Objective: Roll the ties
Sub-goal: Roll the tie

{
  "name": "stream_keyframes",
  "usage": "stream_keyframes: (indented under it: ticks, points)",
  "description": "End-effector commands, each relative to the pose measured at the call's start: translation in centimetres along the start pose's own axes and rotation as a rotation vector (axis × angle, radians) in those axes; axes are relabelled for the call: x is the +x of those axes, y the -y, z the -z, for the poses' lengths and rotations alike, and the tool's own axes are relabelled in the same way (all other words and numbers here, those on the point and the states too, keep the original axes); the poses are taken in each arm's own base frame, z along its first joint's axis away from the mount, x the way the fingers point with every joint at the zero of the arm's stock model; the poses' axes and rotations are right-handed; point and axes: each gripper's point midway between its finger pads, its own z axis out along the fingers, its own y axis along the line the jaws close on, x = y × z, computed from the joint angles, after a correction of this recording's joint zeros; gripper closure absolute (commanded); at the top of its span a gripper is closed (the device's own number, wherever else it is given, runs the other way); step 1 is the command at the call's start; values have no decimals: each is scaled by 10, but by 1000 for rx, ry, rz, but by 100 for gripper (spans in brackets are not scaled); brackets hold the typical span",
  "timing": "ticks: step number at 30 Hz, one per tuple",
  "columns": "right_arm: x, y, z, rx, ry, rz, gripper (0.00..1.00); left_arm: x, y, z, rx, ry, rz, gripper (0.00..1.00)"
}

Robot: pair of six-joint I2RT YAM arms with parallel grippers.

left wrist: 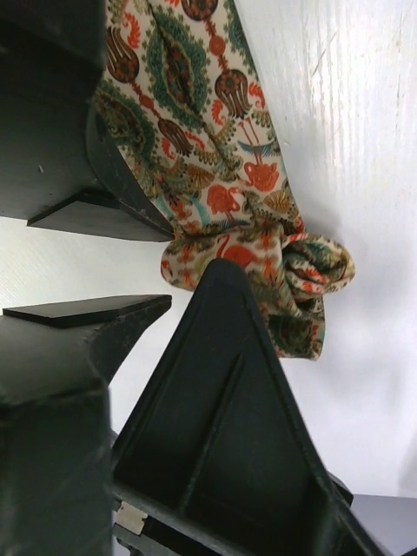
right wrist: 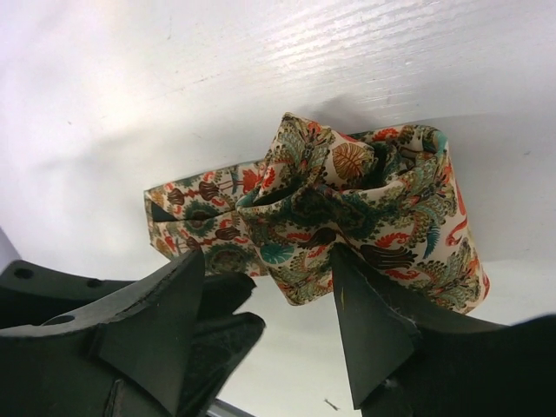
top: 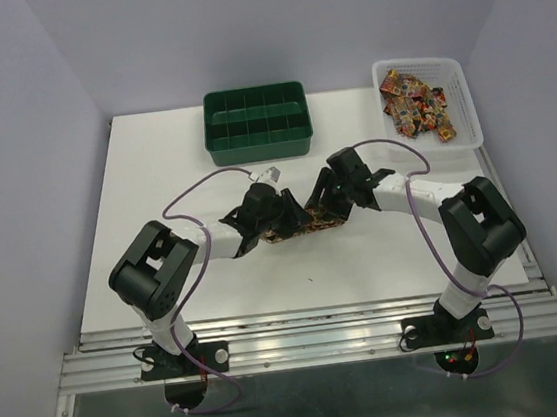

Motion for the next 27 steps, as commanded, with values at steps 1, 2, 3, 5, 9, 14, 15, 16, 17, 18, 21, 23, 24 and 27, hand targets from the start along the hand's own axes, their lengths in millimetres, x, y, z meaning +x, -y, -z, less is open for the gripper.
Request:
stream_keyframes:
  ticks: [1, 2, 3, 5, 9, 14, 15, 16, 17, 18, 21, 23, 24, 27]
  points:
    - [-8, -19, 1, -53, 38, -95, 34, -7, 24, 3, 79, 38, -5, 57]
    - [-10, -19, 2, -47, 48, -107, 33, -9, 26, 2, 81, 43, -4, 55]
    - [-11, -19, 4, -47, 55, -113, 32, -9, 25, 0, 72, 49, -5, 55]
    - [-11, -20, 4, -53, 53, -118, 32, -9, 24, -3, 64, 52, -4, 55]
    - [-9, -18, 5, -53, 47, -122, 32, -8, 14, -11, 9, 60, 1, 54]
    - [-4, -20, 3, -73, 23, -124, 32, -6, 6, -24, -39, 47, -3, 55]
    - [-3, -20, 3, -76, 21, -122, 32, -5, 4, -25, -46, 45, -3, 55]
    - [-4, -21, 4, -81, 21, -121, 32, -5, 1, -26, -60, 50, -1, 55]
    - [-3, -22, 3, -85, 16, -118, 33, -6, 0, -26, -64, 53, -1, 55]
    - [-2, -22, 3, -87, 15, -118, 33, -6, 0, -27, -66, 55, -4, 55]
    - [0, -21, 2, -87, 5, -112, 33, -7, -2, -28, -72, 56, -7, 63]
    - [0, -21, 2, -90, 3, -105, 33, -6, -3, -30, -83, 54, -7, 70]
    - [0, -21, 3, -89, 1, -99, 33, -5, -5, -31, -87, 49, -10, 70]
    - [-3, -24, 7, -95, 14, -80, 33, -3, -7, -33, -94, 41, -10, 73]
